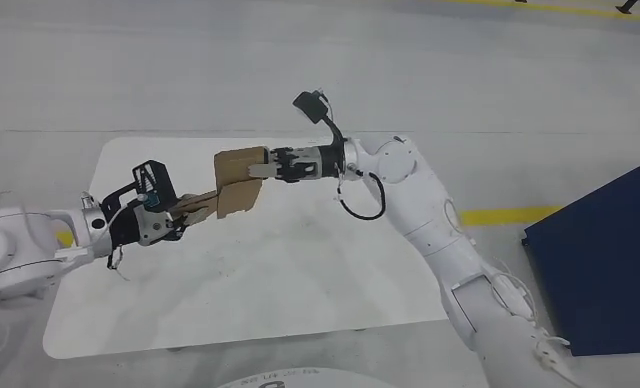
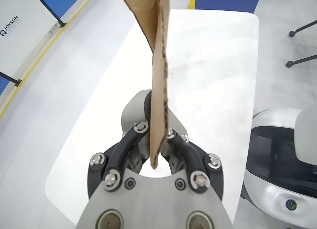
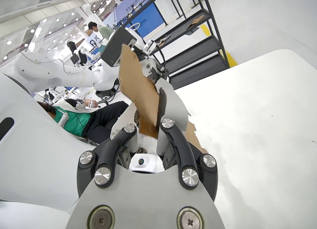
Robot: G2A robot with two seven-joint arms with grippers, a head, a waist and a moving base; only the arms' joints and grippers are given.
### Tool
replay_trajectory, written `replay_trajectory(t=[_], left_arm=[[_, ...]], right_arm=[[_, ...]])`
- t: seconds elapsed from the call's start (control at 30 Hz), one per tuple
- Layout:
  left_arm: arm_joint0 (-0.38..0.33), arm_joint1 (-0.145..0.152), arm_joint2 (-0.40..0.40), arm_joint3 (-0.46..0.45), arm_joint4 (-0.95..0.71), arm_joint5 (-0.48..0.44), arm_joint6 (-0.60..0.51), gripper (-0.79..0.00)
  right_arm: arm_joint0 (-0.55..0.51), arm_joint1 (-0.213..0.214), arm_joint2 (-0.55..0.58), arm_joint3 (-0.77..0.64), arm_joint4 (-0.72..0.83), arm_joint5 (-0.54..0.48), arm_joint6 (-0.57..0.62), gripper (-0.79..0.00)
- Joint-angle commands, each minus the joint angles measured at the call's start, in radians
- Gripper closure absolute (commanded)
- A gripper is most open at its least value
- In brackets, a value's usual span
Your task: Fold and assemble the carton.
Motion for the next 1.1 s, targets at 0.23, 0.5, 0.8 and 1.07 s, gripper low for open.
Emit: replay_trajectory(t=[0.23, 0.5, 0.8, 1.07], left_arm=[[0.041, 0.005, -0.046, -0.011, 0.061, 0.073, 0.006, 0.0], [0.05, 0.002, -0.039, 0.01, -0.014, 0.067, 0.035, 0.0], [-0.208, 0.025, 0.056, 0.421, -1.676, 0.321, -0.675, 0.0], [-0.259, 0.016, 0.072, 0.517, -1.796, 0.35, -0.772, 0.0]], right_arm=[[-0.048, 0.037, 0.099, -0.021, 0.204, 0.0, 0.0, -0.785], [-0.048, 0.037, 0.099, -0.021, 0.204, 0.0, 0.0, -0.785], [-0.048, 0.037, 0.099, -0.021, 0.204, 0.0, 0.0, -0.785], [-0.048, 0.037, 0.099, -0.021, 0.204, 0.0, 0.0, -0.785]])
